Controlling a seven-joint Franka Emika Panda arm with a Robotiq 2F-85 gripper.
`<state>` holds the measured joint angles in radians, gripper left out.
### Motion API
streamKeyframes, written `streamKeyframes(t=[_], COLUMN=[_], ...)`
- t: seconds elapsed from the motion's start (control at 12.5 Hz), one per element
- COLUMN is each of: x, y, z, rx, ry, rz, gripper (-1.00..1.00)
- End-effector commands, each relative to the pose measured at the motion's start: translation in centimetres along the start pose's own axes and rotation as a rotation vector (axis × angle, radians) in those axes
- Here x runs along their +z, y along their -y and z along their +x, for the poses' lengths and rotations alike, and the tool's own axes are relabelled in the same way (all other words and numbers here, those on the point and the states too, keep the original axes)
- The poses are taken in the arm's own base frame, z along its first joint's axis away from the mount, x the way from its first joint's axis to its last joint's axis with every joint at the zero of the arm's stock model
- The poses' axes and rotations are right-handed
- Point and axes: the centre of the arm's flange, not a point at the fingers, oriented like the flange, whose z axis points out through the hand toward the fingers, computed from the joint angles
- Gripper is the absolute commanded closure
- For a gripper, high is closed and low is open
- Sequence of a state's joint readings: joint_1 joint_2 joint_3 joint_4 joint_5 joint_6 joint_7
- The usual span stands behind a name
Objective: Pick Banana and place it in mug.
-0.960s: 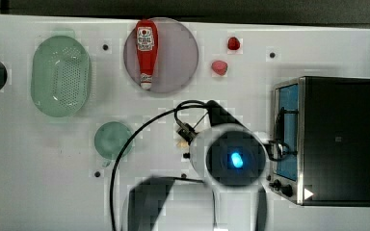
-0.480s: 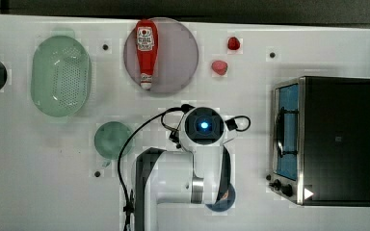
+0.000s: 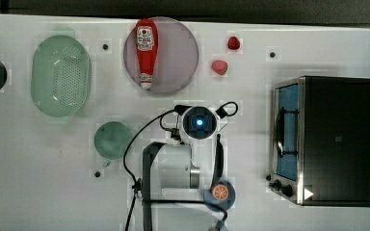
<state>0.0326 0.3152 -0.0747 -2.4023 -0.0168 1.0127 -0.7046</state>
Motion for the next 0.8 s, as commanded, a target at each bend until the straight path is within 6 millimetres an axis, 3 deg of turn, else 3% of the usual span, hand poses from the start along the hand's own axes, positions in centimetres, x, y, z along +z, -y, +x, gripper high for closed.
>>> streamKeyframes(t=[0.08,0.24,0.64,0.8], x=[1.7,2.9,2.2,0.7], y=[0.0,0.2,0.1,-0.1], z=[0.1,0.0,0.4,0.8], rx=[-0.075,-0.079,-0.079,-0.068], ry=[-0.034,-0.035,-0.057,-0.087], rz=[0.005,0.005,0.006,0.008], gripper=[-1.0,-0.93,0.43,0.46])
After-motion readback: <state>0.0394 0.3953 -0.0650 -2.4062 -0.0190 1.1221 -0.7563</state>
